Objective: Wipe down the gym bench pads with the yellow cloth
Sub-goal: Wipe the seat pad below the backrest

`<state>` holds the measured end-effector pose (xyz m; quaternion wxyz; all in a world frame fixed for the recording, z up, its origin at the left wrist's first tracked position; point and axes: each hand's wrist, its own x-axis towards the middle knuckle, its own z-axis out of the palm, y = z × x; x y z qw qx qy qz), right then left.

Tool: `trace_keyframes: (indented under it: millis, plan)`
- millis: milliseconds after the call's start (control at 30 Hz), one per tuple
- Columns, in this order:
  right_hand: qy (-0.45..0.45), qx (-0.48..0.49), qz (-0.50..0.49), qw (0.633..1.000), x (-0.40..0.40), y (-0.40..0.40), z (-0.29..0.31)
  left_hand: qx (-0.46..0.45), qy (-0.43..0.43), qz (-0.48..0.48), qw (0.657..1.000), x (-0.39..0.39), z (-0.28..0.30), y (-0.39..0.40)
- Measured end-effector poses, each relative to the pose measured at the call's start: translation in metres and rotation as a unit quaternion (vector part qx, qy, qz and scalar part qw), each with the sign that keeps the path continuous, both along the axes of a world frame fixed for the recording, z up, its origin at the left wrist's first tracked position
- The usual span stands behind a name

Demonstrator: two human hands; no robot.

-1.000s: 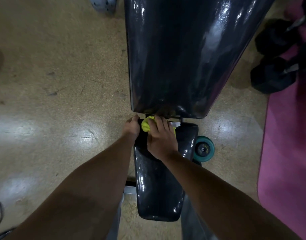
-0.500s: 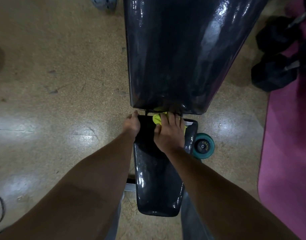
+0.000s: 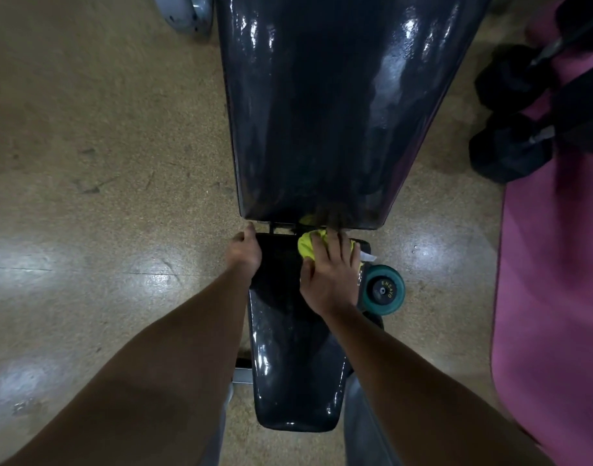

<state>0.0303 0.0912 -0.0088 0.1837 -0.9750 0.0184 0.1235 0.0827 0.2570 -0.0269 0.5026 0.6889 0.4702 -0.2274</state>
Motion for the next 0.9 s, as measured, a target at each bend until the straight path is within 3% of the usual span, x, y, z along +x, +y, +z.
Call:
trace_keyframes:
  millis: [100, 267, 433, 600, 800, 900]
  plan:
    - [-0.013, 0.005, 0.030, 0.999, -0.009, -0.018, -0.005, -0.004, 0.001, -0.003, 1.000, -0.002, -0.001, 0.001]
    - [0.035, -0.001, -0.094, 0.995, 0.000, -0.016, -0.002, -0.020, -0.016, 0.005, 1.000, -0.008, -0.006, 0.003]
    - [0.014, 0.011, 0.002, 1.000, -0.024, -0.024, -0.001, -0.023, -0.010, 0.015, 1.000, -0.008, -0.005, 0.004]
    - [0.040, 0.004, -0.090, 0.995, -0.006, -0.014, 0.001, -0.039, -0.010, 0.037, 0.999, -0.012, -0.007, 0.003]
    - [0.024, -0.005, 0.058, 0.998, -0.014, 0.006, 0.006, -0.045, 0.009, 0.039, 0.998, -0.011, -0.008, 0.007]
    - [0.018, -0.010, 0.035, 0.999, -0.015, 0.000, 0.005, -0.057, 0.014, 0.057, 0.997, -0.011, -0.008, 0.007]
